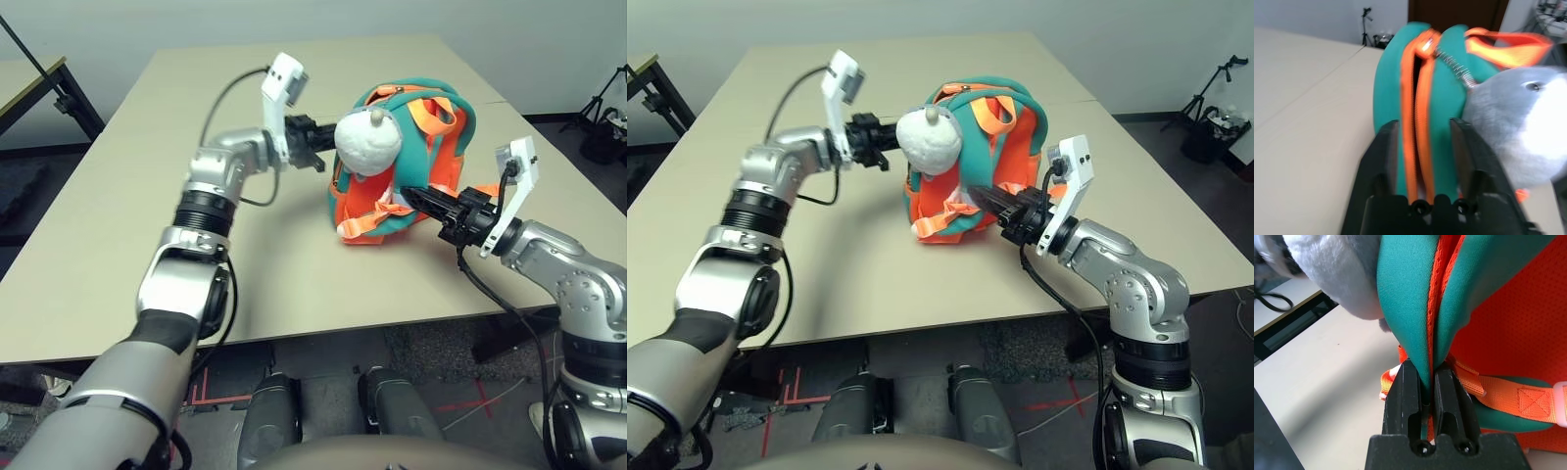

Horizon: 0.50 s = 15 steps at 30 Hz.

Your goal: Put the pencil case into the backpack and zip it.

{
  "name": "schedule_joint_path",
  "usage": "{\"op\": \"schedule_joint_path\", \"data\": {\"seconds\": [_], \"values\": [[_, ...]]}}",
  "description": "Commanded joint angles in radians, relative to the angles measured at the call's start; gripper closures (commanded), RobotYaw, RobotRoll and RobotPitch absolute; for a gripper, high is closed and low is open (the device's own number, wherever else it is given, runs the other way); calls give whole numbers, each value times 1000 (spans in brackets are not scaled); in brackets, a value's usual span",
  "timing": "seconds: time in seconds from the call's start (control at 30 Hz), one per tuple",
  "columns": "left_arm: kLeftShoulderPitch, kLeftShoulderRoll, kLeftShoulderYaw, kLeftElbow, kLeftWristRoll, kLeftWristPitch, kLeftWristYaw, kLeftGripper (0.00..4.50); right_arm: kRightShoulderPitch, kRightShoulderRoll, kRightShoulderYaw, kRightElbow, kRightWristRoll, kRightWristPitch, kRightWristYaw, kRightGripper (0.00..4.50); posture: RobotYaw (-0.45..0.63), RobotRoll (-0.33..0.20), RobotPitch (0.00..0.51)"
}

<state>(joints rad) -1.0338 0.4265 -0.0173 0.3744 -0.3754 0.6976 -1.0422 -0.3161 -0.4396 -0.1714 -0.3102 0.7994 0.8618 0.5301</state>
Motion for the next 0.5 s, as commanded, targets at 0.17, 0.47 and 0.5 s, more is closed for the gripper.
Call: {"op": "schedule_joint_path", "data": {"seconds": [0.17,0.47,0.5], "values": [[-22,86,52,-194,-124,152,-33,9,-39,1,43,31,-8,-15,54,4484,-143,0,13],[-59,80,23,-255,-168,175,-43,0,-52,5,55,48,-26,-28,70,4484,-151,0,5],[-55,80,11,-258,-169,177,-51,0,-52,6,55,48,-27,-29,70,4484,-158,0,2]]}}
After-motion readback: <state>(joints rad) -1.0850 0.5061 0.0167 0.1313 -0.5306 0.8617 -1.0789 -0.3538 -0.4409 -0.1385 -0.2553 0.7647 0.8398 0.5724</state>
